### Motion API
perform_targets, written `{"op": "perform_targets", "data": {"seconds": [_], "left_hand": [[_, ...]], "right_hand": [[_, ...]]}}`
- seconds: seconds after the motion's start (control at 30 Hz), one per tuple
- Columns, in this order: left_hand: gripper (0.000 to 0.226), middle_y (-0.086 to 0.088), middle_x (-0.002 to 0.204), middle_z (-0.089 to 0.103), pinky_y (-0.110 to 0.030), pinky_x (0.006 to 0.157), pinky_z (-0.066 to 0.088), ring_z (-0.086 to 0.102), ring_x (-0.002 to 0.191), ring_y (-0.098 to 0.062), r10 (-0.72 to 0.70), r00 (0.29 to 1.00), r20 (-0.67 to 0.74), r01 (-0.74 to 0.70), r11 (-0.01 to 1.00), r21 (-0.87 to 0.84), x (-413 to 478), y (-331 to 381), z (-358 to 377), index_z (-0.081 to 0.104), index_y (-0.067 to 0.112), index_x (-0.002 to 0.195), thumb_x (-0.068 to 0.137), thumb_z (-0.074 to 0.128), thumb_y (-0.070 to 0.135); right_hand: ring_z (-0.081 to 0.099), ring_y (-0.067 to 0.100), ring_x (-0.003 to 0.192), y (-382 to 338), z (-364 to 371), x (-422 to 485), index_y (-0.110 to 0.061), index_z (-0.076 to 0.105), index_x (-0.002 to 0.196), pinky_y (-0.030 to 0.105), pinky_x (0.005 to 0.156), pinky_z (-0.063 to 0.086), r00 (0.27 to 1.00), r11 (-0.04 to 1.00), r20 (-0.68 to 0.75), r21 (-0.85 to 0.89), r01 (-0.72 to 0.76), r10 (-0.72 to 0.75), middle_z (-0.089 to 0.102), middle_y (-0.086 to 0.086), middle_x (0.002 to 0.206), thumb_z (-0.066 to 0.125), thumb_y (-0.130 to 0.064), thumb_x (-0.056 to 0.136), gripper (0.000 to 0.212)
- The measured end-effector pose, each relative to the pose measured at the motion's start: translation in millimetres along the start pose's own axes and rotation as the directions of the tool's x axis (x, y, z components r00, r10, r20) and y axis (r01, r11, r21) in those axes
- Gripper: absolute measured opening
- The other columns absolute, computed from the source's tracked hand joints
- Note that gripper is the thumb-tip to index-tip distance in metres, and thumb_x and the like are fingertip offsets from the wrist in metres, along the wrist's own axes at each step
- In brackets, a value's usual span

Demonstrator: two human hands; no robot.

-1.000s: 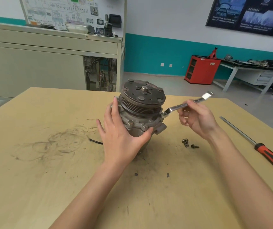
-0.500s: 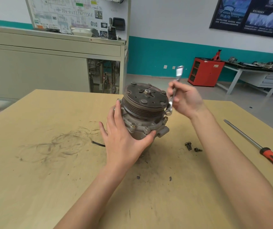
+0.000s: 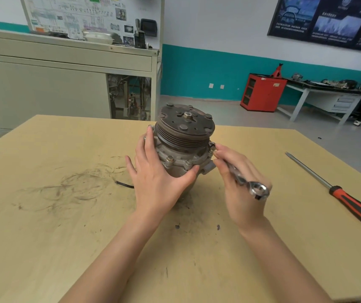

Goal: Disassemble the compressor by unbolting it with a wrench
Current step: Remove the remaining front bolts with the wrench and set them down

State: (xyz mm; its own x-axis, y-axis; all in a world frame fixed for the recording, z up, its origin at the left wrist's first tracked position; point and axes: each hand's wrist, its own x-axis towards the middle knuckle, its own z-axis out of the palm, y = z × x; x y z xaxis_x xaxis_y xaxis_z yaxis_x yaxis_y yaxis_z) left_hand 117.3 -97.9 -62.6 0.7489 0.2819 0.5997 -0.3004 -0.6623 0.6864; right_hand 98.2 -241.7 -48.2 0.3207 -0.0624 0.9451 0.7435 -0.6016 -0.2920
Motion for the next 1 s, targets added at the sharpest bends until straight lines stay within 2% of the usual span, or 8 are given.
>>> {"op": "perform_targets", "data": {"seconds": [0.2,0.33,0.47,0.6,0.73,0.87,0.93,1.0], "left_hand": [[0.119,-0.005,0.154,0.027,-0.056,0.119,0.007,0.023,0.144,-0.020,0.001,1.000,0.001,-0.001,1.000,-0.005,0.2,-0.3,0.0,0.012,0.018,0.154,0.058,0.049,0.079],[0.119,-0.005,0.154,0.027,-0.056,0.119,0.007,0.023,0.144,-0.020,0.004,1.000,0.005,-0.004,1.000,-0.004,0.4,-0.7,0.8,0.012,0.018,0.154,0.059,0.049,0.079],[0.119,-0.006,0.155,0.027,-0.056,0.119,0.007,0.022,0.145,-0.021,-0.003,1.000,0.005,0.003,1.000,0.002,1.3,-1.2,1.2,0.012,0.018,0.154,0.059,0.049,0.079],[0.119,-0.006,0.154,0.026,-0.056,0.120,0.007,0.021,0.145,-0.020,-0.004,1.000,0.003,0.004,1.000,-0.010,1.3,-0.9,1.0,0.011,0.019,0.154,0.059,0.050,0.078],[0.119,-0.006,0.154,0.027,-0.057,0.119,0.009,0.022,0.144,-0.020,-0.008,1.000,0.002,0.008,1.000,-0.005,2.1,-1.1,1.6,0.011,0.019,0.155,0.058,0.050,0.078],[0.120,-0.006,0.154,0.027,-0.056,0.120,0.007,0.022,0.144,-0.021,-0.002,1.000,-0.001,0.002,1.000,0.002,2.0,-2.0,0.6,0.011,0.019,0.155,0.058,0.049,0.079],[0.120,-0.005,0.154,0.027,-0.055,0.120,0.006,0.021,0.143,-0.018,0.003,1.000,-0.004,-0.003,1.000,-0.002,1.6,-1.9,0.6,0.011,0.019,0.155,0.058,0.050,0.079],[0.120,-0.005,0.154,0.027,-0.055,0.120,0.005,0.021,0.143,-0.016,0.005,1.000,-0.007,-0.005,1.000,0.002,1.7,-1.8,0.9,0.011,0.020,0.155,0.058,0.050,0.079]], "right_hand": [[0.070,0.025,0.094,2.8,7.3,-25.8,0.009,0.069,0.095,0.039,0.077,0.059,0.995,0.993,-0.043,-0.078,0.090,-0.093,0.069,0.017,0.104,0.055,-0.018,0.097,0.031],[0.070,0.019,0.091,5.0,6.2,-21.2,-0.009,0.062,0.102,0.031,0.081,0.056,0.977,0.950,-0.065,0.255,-0.180,0.203,0.067,0.008,0.105,0.047,-0.012,0.098,0.016],[0.068,0.022,0.065,22.0,1.5,-1.0,-0.008,0.049,0.092,0.029,0.064,0.055,0.782,0.536,0.046,0.703,-0.467,0.621,0.069,0.004,0.087,0.032,-0.001,0.098,0.020],[0.057,0.019,0.050,64.6,-8.2,35.8,-0.007,0.049,0.083,0.022,0.048,0.044,0.605,0.207,0.384,0.700,-0.683,0.697,0.065,0.005,0.076,0.033,-0.002,0.098,0.022],[0.047,0.014,0.055,103.9,6.9,68.7,-0.008,0.053,0.087,0.020,0.051,0.035,0.476,0.209,0.699,0.436,-0.875,0.534,0.060,0.004,0.082,0.039,-0.015,0.094,0.017],[0.047,0.028,0.091,111.7,44.2,85.0,0.000,0.058,0.120,0.037,0.082,0.037,0.301,0.278,0.841,0.189,-0.942,0.450,0.057,0.010,0.106,0.042,-0.025,0.092,0.041],[0.066,0.015,0.090,108.2,57.7,85.8,-0.022,0.075,0.105,0.025,0.078,0.052,0.312,0.323,0.849,0.179,-0.929,0.426,0.071,-0.002,0.101,0.035,-0.023,0.096,0.041],[0.068,-0.001,0.079,101.4,63.6,86.3,-0.034,0.078,0.084,0.017,0.066,0.053,0.335,0.342,0.830,0.187,-0.921,0.447,0.073,-0.012,0.088,0.032,-0.022,0.097,0.050]]}}
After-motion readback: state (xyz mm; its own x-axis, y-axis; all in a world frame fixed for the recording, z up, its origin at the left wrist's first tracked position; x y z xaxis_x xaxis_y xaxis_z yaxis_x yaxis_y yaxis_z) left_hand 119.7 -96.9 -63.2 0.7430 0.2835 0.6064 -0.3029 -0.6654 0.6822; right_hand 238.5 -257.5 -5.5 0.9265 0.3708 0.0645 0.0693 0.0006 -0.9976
